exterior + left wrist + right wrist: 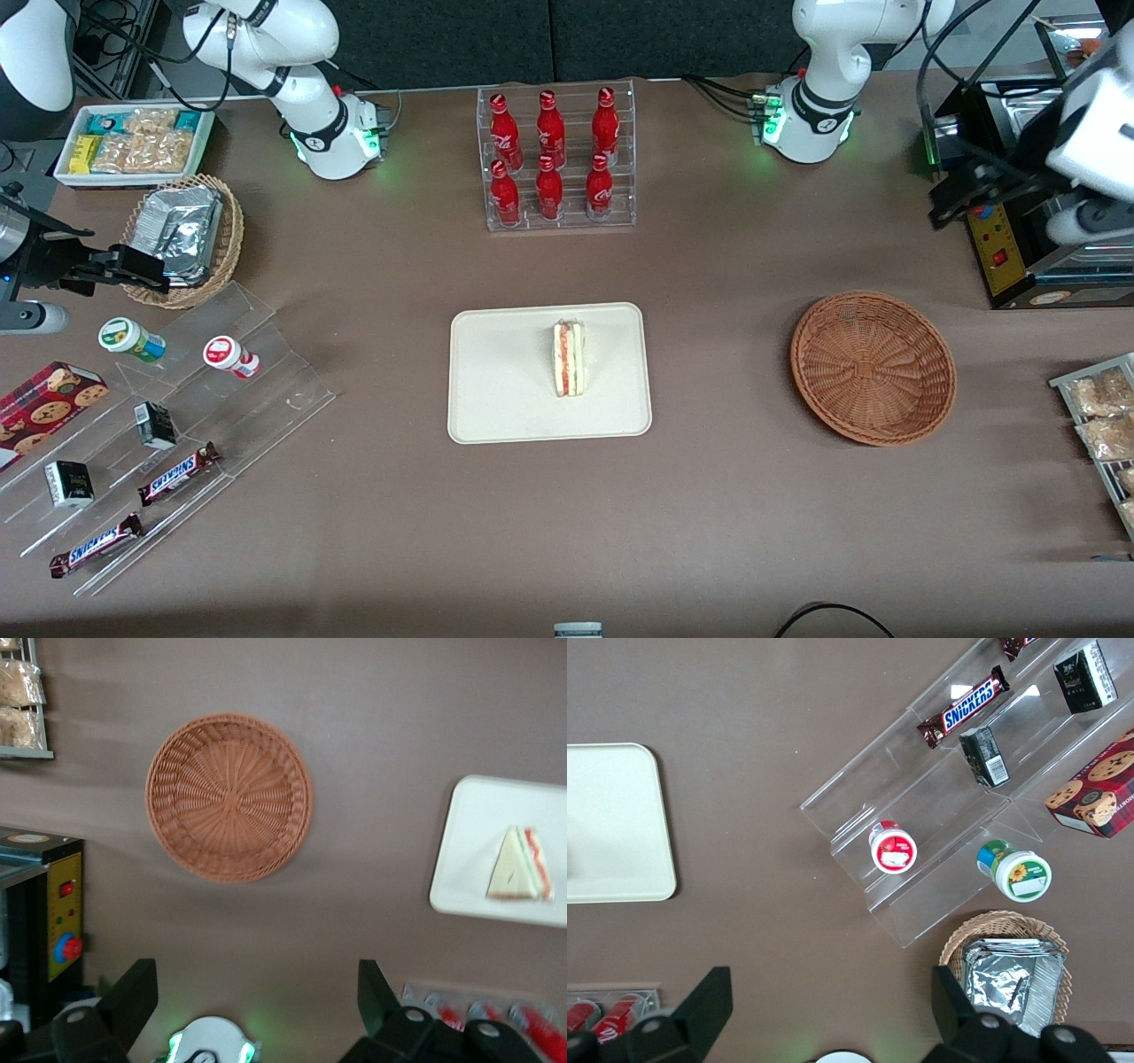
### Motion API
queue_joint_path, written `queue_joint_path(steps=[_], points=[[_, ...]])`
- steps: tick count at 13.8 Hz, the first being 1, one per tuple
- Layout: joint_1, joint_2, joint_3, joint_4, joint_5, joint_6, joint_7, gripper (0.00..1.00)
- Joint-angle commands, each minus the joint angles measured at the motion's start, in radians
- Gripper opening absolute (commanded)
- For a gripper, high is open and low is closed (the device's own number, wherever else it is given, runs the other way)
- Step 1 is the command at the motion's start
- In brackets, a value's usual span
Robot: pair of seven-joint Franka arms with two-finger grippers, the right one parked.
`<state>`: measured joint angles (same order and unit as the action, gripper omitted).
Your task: Place sandwich from basket to tray
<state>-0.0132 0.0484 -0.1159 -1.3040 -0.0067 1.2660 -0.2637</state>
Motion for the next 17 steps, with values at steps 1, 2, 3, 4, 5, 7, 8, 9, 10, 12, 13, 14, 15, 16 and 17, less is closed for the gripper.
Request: queue_joint_path(steps=[1, 2, 3, 4, 5, 7, 8, 9, 10, 12, 13, 14, 15, 16, 17], points=[[0.068, -0.064, -0.013, -0.064, -0.024, -0.028, 0.131, 1.0], [0.081, -0.074, -0.013, -0.083, -0.025, -0.027, 0.161, 1.0], [0.088, -0.079, -0.011, -0.087, -0.025, -0.028, 0.17, 1.0], [0.088, -0.081, -0.011, -0.086, -0.024, -0.027, 0.17, 1.0], [0.09, -0.088, -0.011, -0.086, -0.016, -0.022, 0.172, 1.0], [0.088, -0.102, -0.011, -0.089, -0.015, -0.017, 0.225, 1.0], [0.088, -0.116, -0.011, -0.098, -0.01, -0.02, 0.227, 1.0], [0.088, -0.136, -0.011, -0.135, -0.015, -0.016, 0.228, 1.0], [0.091, -0.156, 0.001, -0.179, -0.028, 0.002, 0.235, 1.0], [0.09, -0.174, 0.022, -0.248, -0.026, 0.061, 0.233, 1.0], [0.091, -0.173, 0.022, -0.268, -0.022, 0.078, 0.235, 1.0], [0.091, -0.17, 0.022, -0.284, -0.022, 0.091, 0.235, 1.0], [0.093, -0.154, 0.024, -0.287, -0.021, 0.108, 0.233, 1.0], [0.093, -0.127, 0.024, -0.281, -0.012, 0.124, 0.235, 1.0], [0.093, -0.107, 0.022, -0.267, -0.012, 0.131, 0.236, 1.0]])
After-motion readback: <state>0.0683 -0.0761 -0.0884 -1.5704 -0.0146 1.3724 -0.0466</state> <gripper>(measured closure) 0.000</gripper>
